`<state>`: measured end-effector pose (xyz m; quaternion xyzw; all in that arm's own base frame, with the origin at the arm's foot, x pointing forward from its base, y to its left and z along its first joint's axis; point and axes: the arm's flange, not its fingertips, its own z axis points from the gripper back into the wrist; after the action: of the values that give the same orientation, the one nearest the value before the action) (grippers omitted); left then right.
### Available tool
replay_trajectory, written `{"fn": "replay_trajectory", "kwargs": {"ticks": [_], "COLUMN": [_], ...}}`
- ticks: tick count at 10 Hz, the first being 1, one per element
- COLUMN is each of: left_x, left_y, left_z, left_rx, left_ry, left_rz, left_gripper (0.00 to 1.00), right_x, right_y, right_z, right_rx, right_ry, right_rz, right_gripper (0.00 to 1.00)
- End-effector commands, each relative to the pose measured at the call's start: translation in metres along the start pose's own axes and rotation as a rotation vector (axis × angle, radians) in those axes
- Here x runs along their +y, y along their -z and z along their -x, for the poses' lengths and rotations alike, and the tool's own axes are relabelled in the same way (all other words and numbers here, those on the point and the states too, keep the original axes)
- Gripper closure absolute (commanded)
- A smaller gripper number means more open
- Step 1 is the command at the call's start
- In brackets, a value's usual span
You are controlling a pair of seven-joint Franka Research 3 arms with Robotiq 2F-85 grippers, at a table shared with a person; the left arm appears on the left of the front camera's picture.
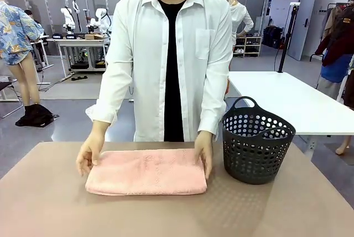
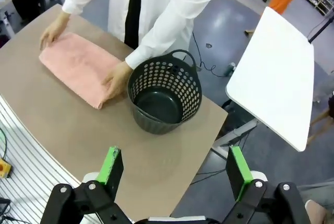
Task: Fold the towel.
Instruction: Release the end of the 100 cm Hotel Towel you were holding, then pick up the 100 cm Hotel Towel and place it on the left side of the table.
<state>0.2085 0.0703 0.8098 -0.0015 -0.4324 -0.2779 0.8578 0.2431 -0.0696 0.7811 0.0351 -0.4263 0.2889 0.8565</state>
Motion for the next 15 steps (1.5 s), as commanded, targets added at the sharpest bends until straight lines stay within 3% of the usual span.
{"fn": "replay_trajectory", "kwargs": {"ticks": [1, 2, 15], "left_x": [-0.009, 0.000, 0.000], "left_y": [0.010, 0.000, 0.000], "left_z": [-0.006, 0.000, 0.000], "left_rx": [0.012, 0.000, 0.000], "left_ry": [0.044, 0.000, 0.000], "left_rz": [-0.033, 0.000, 0.000], "left_gripper": [0.00, 0.00, 0.00], "right_x": [0.013, 0.000, 0.000], "right_y": [0.011, 0.000, 0.000], "right_z": [-0.006, 0.000, 0.000], "right_rx": [0.038, 0.000, 0.000], "right_ry": [0.033, 0.000, 0.000], "right_rz": [0.047, 0.000, 0.000], "right_gripper": [0.00, 0.00, 0.00]}}
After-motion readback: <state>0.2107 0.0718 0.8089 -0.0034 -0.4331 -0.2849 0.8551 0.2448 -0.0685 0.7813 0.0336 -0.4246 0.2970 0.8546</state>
